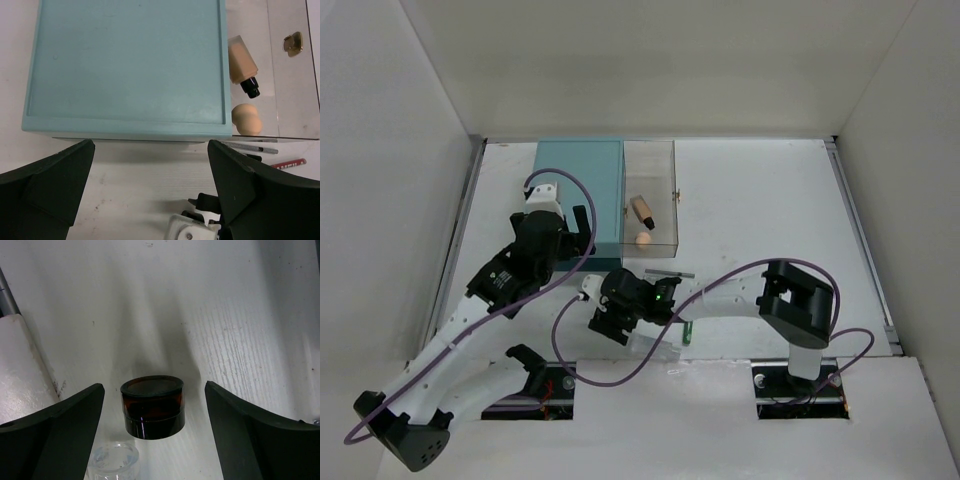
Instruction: Organize the makeup
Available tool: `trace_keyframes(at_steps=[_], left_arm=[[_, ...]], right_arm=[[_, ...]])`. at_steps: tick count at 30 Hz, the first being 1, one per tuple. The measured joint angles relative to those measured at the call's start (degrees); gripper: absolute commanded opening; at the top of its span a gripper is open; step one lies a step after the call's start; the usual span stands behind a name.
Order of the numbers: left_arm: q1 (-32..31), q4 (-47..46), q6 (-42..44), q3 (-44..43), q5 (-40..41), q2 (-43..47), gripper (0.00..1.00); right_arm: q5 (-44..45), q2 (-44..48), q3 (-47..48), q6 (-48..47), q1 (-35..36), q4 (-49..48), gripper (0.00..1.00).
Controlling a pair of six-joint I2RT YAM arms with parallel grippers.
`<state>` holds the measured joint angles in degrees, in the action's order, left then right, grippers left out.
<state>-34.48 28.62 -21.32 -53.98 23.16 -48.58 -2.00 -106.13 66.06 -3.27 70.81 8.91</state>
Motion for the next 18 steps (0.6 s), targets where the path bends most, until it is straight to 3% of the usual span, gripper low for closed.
trace_keyframes(at_steps=[2,7,11,18], left_arm=[[0.2,0.0,0.0,0.0,0.0,0.1,1.00],[1.0,0.0,0.0,0.0,0.0,0.1,1.00],[1.6,0.0,0.0,0.0,0.0,0.3,1.00],[2.1,0.0,0.0,0.0,0.0,0.7,1.00]], right_arm=[[-0.4,0.0,0.0,-0.1,-0.3,0.0,0.70],[-1.1,-0.1,0.0,0.0,-0.6,0.2,0.54],[-1.7,0.0,0.0,0.1,-0.8,0.6,0.30],[-1.8,7.6,-1.0,0.3,-1.2,2.6,0.29]])
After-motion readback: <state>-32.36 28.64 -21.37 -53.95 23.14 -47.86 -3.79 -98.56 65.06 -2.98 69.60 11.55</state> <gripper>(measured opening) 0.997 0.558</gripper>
